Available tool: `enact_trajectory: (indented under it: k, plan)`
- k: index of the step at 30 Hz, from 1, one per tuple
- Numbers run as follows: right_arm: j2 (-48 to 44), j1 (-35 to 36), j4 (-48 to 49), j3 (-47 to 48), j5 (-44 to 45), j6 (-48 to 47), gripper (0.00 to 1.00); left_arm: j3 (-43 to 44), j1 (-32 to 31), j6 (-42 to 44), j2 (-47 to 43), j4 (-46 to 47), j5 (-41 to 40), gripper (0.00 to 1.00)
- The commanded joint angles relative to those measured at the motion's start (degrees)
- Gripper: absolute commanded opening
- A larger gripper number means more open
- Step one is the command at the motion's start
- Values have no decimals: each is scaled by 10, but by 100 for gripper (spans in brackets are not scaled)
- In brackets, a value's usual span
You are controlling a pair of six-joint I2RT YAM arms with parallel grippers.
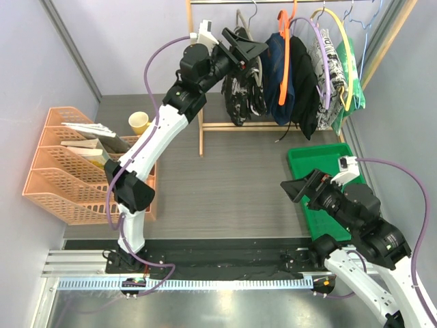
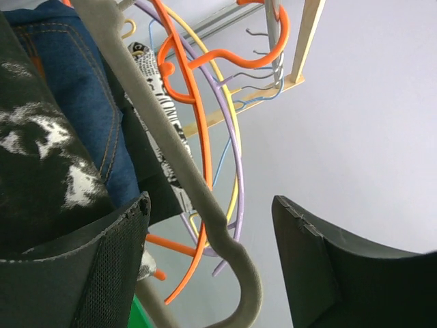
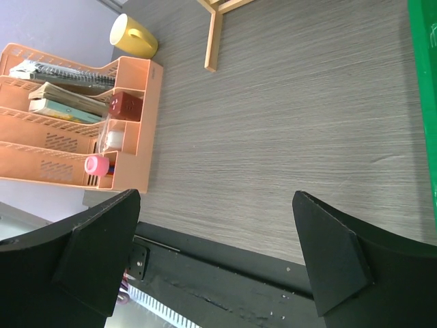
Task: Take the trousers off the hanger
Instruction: Grab a hanger with trousers on it with the left arm
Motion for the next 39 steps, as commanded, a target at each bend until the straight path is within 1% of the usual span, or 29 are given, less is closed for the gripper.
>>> enact_trajectory:
  k: [1,6,12,19,21,23,27,30,32,36,39]
  plan:
    - [-8,-1,-10,21,17,-4,99,44,2,-40,6,57,13,69]
    - [-15,-1,-16,24,20,-3,100,50,10,-59,28,82,11,58]
    - [-22,0,-24,28,25,-2,100,98,23,-70,64,77,24,54]
    - [-23,-1,-26,32,30,0,100,118,41,-93,89,83,19,46]
    - [-22,-1,-26,32,31,1,100,122,43,-94,94,84,16,40]
    - [-22,0,-26,31,31,1,100,132,44,-95,101,86,17,38]
    - [-20,-1,-26,33,31,3,100,149,49,-100,120,104,34,30]
    - [-21,0,-25,33,31,4,100,168,54,-114,137,112,57,26]
    - [-22,-1,-26,32,33,4,100,170,57,-121,142,114,65,27]
    - [-18,0,-26,33,32,6,100,170,57,-120,144,119,68,37]
    - [-15,0,-26,35,29,7,100,179,57,-128,148,128,67,40]
